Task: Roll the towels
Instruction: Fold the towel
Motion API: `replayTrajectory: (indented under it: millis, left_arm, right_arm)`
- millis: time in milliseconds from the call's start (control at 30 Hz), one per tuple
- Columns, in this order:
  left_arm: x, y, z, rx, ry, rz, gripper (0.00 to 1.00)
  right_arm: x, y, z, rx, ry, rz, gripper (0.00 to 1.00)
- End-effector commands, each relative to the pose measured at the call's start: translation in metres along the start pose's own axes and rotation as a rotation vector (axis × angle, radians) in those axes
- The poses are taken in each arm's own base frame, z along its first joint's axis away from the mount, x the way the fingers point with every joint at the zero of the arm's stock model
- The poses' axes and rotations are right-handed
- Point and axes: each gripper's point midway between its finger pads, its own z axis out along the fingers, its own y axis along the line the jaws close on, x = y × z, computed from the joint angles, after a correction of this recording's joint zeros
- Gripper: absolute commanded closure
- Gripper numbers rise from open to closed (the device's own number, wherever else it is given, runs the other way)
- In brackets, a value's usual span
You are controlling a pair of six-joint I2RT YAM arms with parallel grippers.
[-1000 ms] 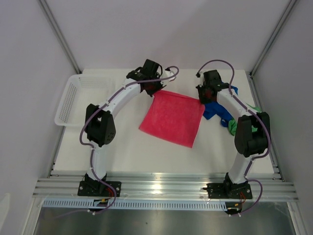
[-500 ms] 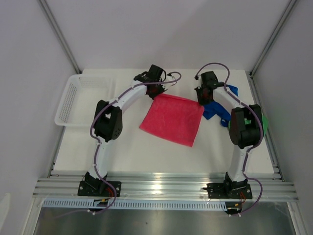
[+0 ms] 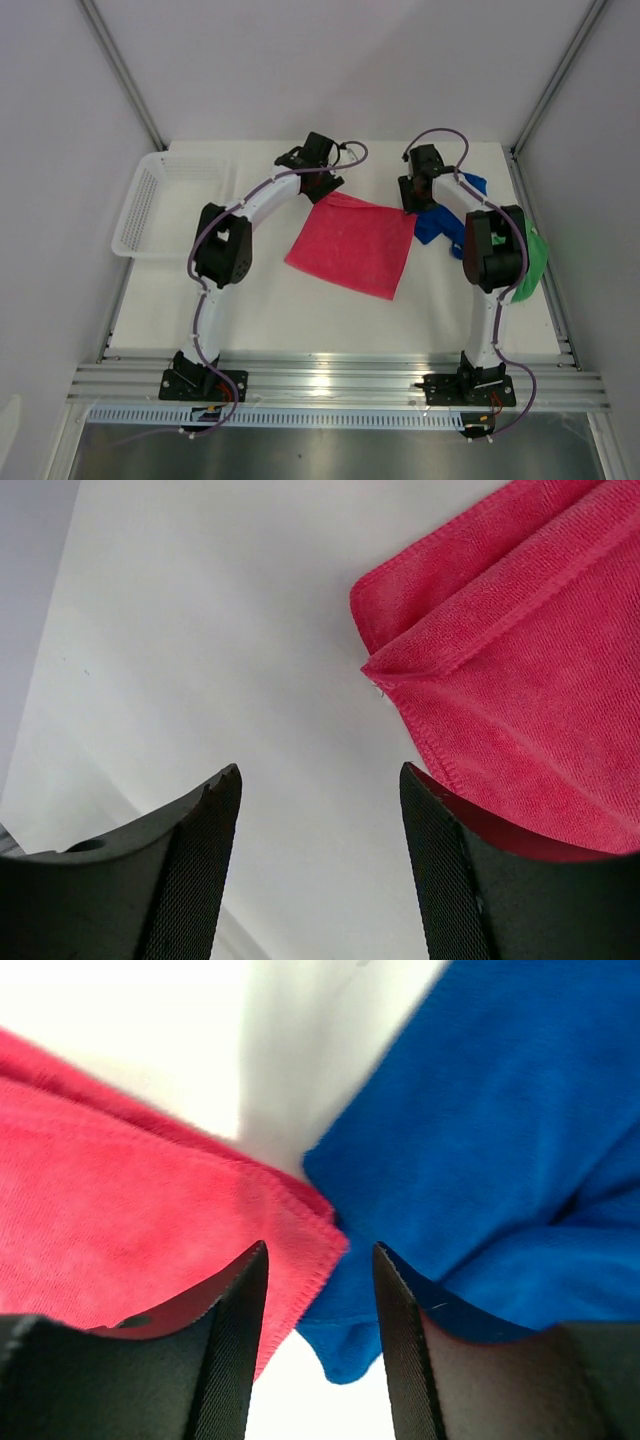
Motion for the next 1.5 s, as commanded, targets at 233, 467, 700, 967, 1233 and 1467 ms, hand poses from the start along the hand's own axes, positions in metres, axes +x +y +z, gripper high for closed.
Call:
replayTrajectory:
  millis: [233, 467, 700, 967, 1233, 1467]
  left_arm:
    - [0.031, -0.029, -0.100, 0.218, -0.031, -0.097, 0.37]
    - [0.099, -0.097, -0.088, 0.350, 0.159, -0.095, 0.40]
    - [0.123, -0.103, -0.071, 0.365, 0.278, -0.212, 0.40]
    - [0.136, -0.131, -0.071, 0.494, 0.363, -0.275, 0.53]
    - [0.147, -0.160, -0.078, 0.597, 0.389, -0.344, 0.71]
    - [0.156, -0.180, -0.083, 0.645, 0.378, -0.404, 0.99]
  right_arm:
    - [-0.023, 0.024, -0.108, 0.040, -0.231, 0.164, 0.53]
    - [0.080, 0.148, -0.110, -0.326, -0.094, 0.174, 0.84]
    - [0.128, 0.199, -0.097, -0.443, -0.003, 0.205, 0.99]
    - [0.165, 0.176, -0.084, -0.333, 0.052, 0.230, 1.00]
    - [0.173, 0.161, -0.088, -0.271, 0.029, 0.229, 1.00]
    - [0.186, 0.148, -0.091, -0.206, 0.060, 0.262, 0.98]
